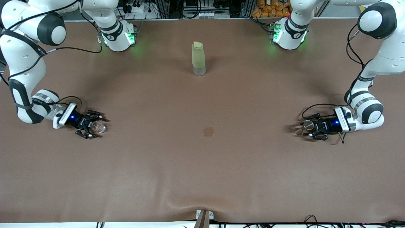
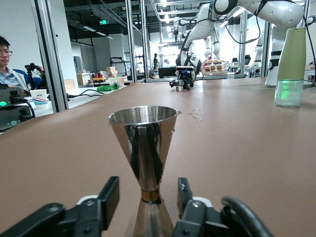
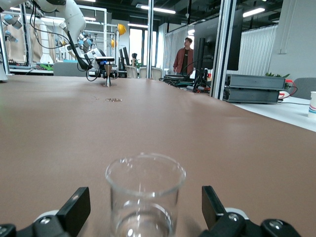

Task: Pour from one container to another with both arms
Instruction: 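Close the left gripper on the jigger while the right gripper grasps the glass, then lift the jigger and glass, carrying both grippers toward each other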

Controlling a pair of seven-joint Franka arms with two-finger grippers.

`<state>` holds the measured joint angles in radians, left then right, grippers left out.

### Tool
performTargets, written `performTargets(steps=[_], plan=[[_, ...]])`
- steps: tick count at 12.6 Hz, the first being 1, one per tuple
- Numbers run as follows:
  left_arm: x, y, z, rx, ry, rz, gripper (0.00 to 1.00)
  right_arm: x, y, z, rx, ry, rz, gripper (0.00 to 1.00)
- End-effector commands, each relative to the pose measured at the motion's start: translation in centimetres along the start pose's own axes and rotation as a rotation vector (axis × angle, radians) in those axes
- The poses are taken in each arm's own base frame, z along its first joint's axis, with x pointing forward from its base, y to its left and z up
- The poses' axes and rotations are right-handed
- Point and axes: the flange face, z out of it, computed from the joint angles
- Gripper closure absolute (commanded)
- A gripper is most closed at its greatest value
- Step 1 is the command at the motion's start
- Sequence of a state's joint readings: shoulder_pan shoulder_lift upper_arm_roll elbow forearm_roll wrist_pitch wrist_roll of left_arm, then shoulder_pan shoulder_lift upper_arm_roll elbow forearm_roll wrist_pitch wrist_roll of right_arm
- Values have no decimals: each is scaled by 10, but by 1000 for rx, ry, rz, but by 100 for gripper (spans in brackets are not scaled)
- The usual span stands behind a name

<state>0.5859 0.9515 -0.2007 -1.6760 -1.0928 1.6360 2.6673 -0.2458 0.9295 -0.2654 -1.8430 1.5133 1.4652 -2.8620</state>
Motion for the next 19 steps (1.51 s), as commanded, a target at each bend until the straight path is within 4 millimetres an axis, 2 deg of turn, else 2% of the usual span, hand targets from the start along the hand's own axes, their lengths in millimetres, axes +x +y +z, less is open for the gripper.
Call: performTargets(steps=[1,3,4,6,7,9,11,13,15,18,19], plan=[[0,-2,-2,11,22,18,50,-16,-14,19,-31,41,-321,0],[0,-2,-1,10,25,18,54,-16,-13,21,-32,43,-332,0],[0,-2,0,8,26,19,56,-16,-14,21,-32,43,-330,7],[0,-2,-1,10,26,19,58,-16,-13,21,-32,38,-332,61],[0,-2,-1,10,26,19,60,-17,-14,21,-32,38,-329,83],[-1,-1,-1,10,27,17,61,-18,-15,26,-24,40,-334,100],[-1,-2,0,10,27,17,63,-17,-15,32,-20,50,-333,100],[-1,-2,0,10,27,19,70,-15,-15,42,-12,67,-325,100],[-2,-1,0,10,27,15,71,-11,-16,59,3,92,-277,100],[-2,-1,0,10,27,14,73,14,-8,93,67,110,-166,100],[-2,-1,0,11,26,3,82,25,-4,104,87,113,-125,100]])
